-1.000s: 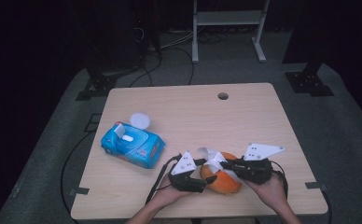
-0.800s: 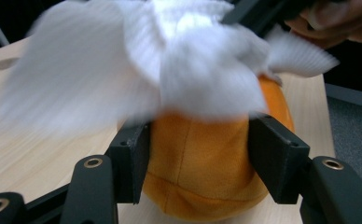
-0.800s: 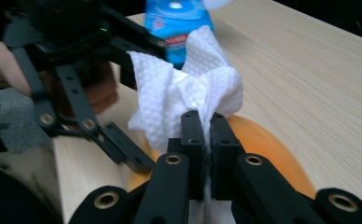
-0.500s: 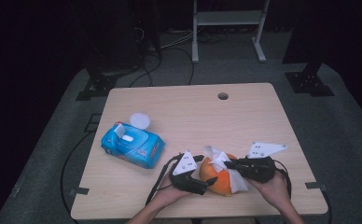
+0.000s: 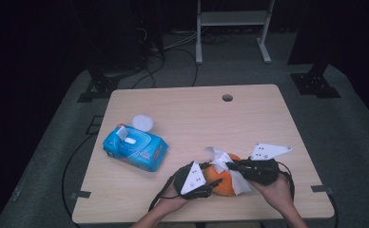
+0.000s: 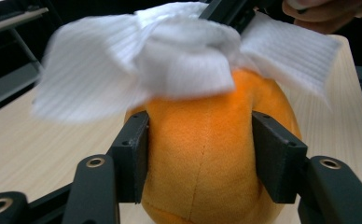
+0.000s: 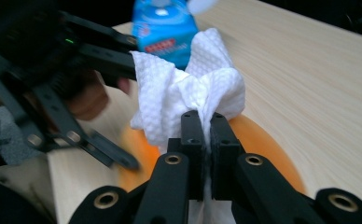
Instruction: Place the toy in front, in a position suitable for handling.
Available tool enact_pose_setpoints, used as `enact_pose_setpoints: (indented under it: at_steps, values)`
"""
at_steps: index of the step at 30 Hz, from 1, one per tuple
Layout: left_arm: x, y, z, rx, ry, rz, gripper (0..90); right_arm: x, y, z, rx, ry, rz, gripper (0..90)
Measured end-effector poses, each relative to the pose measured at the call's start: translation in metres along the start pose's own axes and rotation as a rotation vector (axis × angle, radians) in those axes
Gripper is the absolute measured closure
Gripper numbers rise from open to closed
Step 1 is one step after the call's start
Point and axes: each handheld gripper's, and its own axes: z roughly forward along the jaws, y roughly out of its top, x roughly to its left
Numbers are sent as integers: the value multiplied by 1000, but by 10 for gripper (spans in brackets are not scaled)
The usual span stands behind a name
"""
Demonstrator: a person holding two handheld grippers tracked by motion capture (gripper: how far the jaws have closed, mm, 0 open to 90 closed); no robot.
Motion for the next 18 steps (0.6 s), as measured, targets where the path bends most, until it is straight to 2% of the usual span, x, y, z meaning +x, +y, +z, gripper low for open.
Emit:
enact_pose_setpoints:
  at_steps: [3,5,7,8,9,11,13,15,16,18]
  values:
    - [5,0,0,-2,-23,-33,318,-9,-7,0,1,4,42,859]
    - [6,4,3,14,-37,-71,188,-6,-7,2,3,6,39,859]
    - [7,5,6,26,-49,-108,101,0,-4,7,-1,45,31,858]
    - [7,3,7,40,-63,-111,115,6,-3,11,1,64,17,858]
    - [6,1,7,51,-53,-99,150,12,-1,17,21,63,-12,858]
    - [7,-3,5,53,-45,-101,238,15,-1,21,34,41,-28,858]
    - [10,-4,3,65,-38,-96,297,9,-2,19,29,36,-11,858]
    - [14,-7,1,67,-38,-100,320,2,-4,15,32,7,-1,858]
    - [17,-9,0,69,-44,-110,330,-1,-6,12,40,-18,0,858]
    - [22,-12,-2,74,-53,-161,335,-8,-12,7,42,-30,29,857]
